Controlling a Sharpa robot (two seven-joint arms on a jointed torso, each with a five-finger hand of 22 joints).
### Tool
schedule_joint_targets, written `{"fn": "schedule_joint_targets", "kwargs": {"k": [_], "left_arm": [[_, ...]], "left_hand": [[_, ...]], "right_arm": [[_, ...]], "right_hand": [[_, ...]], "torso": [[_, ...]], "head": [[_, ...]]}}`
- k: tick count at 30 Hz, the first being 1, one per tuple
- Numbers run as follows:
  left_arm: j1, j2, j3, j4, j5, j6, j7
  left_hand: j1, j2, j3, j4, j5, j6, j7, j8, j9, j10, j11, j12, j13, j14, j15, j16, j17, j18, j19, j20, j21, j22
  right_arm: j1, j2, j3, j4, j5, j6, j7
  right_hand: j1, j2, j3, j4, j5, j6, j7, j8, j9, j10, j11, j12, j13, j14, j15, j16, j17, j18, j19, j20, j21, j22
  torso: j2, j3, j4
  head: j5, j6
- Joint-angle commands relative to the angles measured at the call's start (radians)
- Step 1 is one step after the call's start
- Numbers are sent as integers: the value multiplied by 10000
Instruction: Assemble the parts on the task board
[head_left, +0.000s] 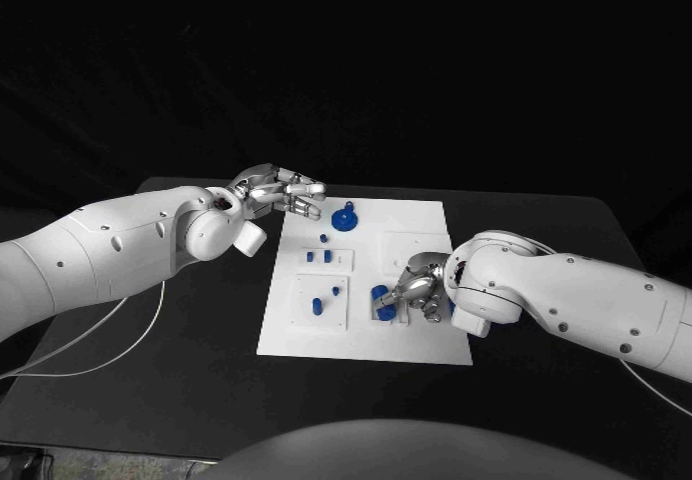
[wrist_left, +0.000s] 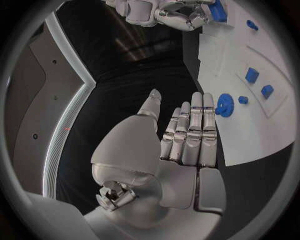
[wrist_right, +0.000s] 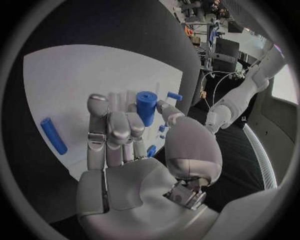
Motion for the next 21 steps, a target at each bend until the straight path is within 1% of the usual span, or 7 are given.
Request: {"fn": "schedule_joint_targets", "kwargs": {"k": [1, 2, 3, 5, 10, 15, 21], "left_arm": [[-9, 10, 6, 13, -5, 160, 54], [-9, 9, 6, 12, -5, 160, 54], [-9, 6, 6, 14, -5, 159, 51], [-9, 4, 6, 14, -5, 161, 48], [-9, 9, 6, 7, -5, 178, 38], [-9, 9, 5, 3, -5, 195, 27], [-9, 8, 4, 0, -5, 202, 21]], "left_hand": [[-40, 35, 1, 28, 36, 4, -38, -13, 0, -89, -7, 4, 15, -20, 5, -15, 13, -85, -69, 20, 12, -15], [-40, 35, 1, 28, 36, 4, -38, -13, 0, -89, -7, 4, 15, -20, 5, -15, 13, -85, -69, 20, 12, -15], [-40, 35, 1, 28, 36, 4, -38, -13, 0, -89, -7, 4, 15, -20, 5, -15, 13, -85, -69, 20, 12, -15], [-40, 35, 1, 28, 36, 4, -38, -13, 0, -89, -7, 4, 15, -20, 5, -15, 13, -85, -69, 20, 12, -15], [-48, 34, -6, 44, 33, -4, -38, -12, 0, -94, -6, 3, 15, -22, 6, -15, 13, -84, -70, 22, 8, -17], [-48, 34, -6, 44, 33, -4, -38, -12, 0, -94, -6, 3, 15, -22, 6, -15, 13, -84, -70, 22, 8, -17], [-48, 34, -6, 44, 33, -4, -38, -12, 0, -94, -6, 3, 15, -22, 6, -15, 13, -84, -70, 22, 8, -17]], "right_arm": [[-48, 5, -35, 3, -117, 208, -569], [-48, 0, -35, 6, -117, 209, -565], [-48, -9, -36, 12, -117, 211, -560], [-48, -23, -36, 24, -115, 214, -550], [-48, -54, -36, 58, -113, 223, -531], [-48, -98, -36, 111, -113, 209, -517], [-53, -169, -36, 199, -130, 142, -487]], "right_hand": [[84, -322, -104, 610, -515, 18, 62, 9, 56, 19, 82, -48, -24, -14, 10, -30, -9, 82, 491, -11, -31, -15], [179, -407, -136, 859, -717, 21, 70, 9, 77, 14, 87, -53, -32, -15, 15, -29, -8, 88, 490, -5, -38, -20], [301, -490, -214, 1110, -786, 20, 75, 11, 102, 12, 95, -52, -37, -11, 23, -27, -8, 92, 491, 0, -33, -21], [428, -571, -395, 1411, -823, 23, 90, 7, 126, 4, 104, -56, -51, -13, 21, -30, -6, 97, 487, 2, -36, -26], [516, -625, -631, 1730, -960, 27, 92, 6, 105, -3, 106, -60, -68, -17, 22, -50, -15, 101, 487, 5, -52, -38], [599, -705, -727, 1987, -1092, 38, 92, 7, 79, -5, 106, -57, -76, -14, 22, -51, -10, 97, 488, 4, -58, -46], [590, -820, -733, 2241, -1513, 50, 87, 8, 92, 1, 104, -46, -74, -10, 21, -42, 0, 100, 488, 4, -45, -45]], "torso": [[1, 2, 0], [1, 4, -1], [1, 4, -1], [10, 6, -3], [-1, 4, -4], [2, 11, 1], [5, 10, -2]], "head": [[-4, -3], [-7, -5], [-7, -5], [-11, -3], [-25, -12], [-17, -18], [-13, -19]]}}
